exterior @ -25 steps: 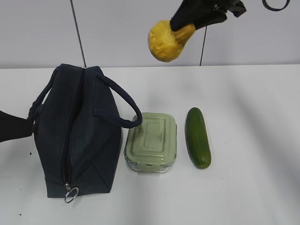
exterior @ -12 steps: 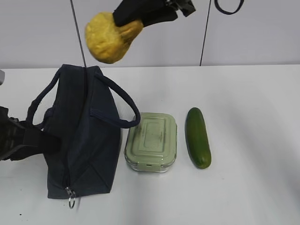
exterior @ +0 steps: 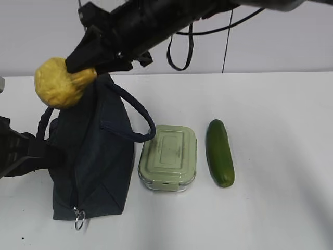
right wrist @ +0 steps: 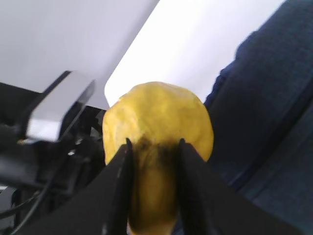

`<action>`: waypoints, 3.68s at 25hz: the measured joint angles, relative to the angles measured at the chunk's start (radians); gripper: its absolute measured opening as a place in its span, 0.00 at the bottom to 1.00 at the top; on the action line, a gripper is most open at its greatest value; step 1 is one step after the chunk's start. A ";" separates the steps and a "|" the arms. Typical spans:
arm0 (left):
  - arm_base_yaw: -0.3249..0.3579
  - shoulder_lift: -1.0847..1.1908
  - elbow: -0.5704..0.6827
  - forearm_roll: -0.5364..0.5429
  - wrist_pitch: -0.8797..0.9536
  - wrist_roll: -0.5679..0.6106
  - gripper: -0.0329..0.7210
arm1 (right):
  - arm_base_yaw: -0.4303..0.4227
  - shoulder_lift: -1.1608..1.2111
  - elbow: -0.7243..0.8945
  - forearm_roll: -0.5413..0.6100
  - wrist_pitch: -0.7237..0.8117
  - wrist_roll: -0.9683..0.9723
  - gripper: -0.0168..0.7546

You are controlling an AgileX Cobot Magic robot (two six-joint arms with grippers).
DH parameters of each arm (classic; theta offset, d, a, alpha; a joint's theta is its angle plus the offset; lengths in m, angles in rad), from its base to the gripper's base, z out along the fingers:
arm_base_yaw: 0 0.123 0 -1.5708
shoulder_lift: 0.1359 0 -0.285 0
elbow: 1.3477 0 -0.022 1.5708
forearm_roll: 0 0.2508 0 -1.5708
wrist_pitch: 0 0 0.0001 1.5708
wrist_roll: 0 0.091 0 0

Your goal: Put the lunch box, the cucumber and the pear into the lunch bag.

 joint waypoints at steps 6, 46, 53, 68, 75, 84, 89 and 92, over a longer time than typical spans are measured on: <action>0.008 -0.061 0.000 0.023 -0.013 0.000 0.02 | 0.000 0.099 0.000 -0.059 -0.114 -0.002 0.31; 0.081 -0.108 0.000 0.064 0.036 0.000 0.02 | -0.240 -0.026 -0.068 -0.816 0.147 0.420 0.68; 0.081 -0.108 0.000 0.064 0.036 0.000 0.02 | -0.234 0.030 -0.052 -0.853 0.149 0.493 0.68; 0.081 -0.108 0.000 0.064 0.042 0.000 0.02 | -0.206 0.163 0.100 -0.882 0.135 0.502 0.73; 0.081 -0.108 0.000 0.064 0.057 0.000 0.02 | -0.189 0.223 0.100 -0.903 0.132 0.532 0.72; 0.081 -0.108 0.000 0.064 0.057 0.000 0.02 | -0.189 0.223 0.041 -0.921 0.132 0.529 0.57; 0.081 -0.108 0.000 0.064 0.057 0.000 0.02 | -0.189 0.179 -0.009 -0.923 0.132 0.499 0.57; 0.081 -0.108 0.000 0.064 0.057 0.000 0.02 | -0.189 0.134 -0.036 -0.923 0.132 0.495 0.57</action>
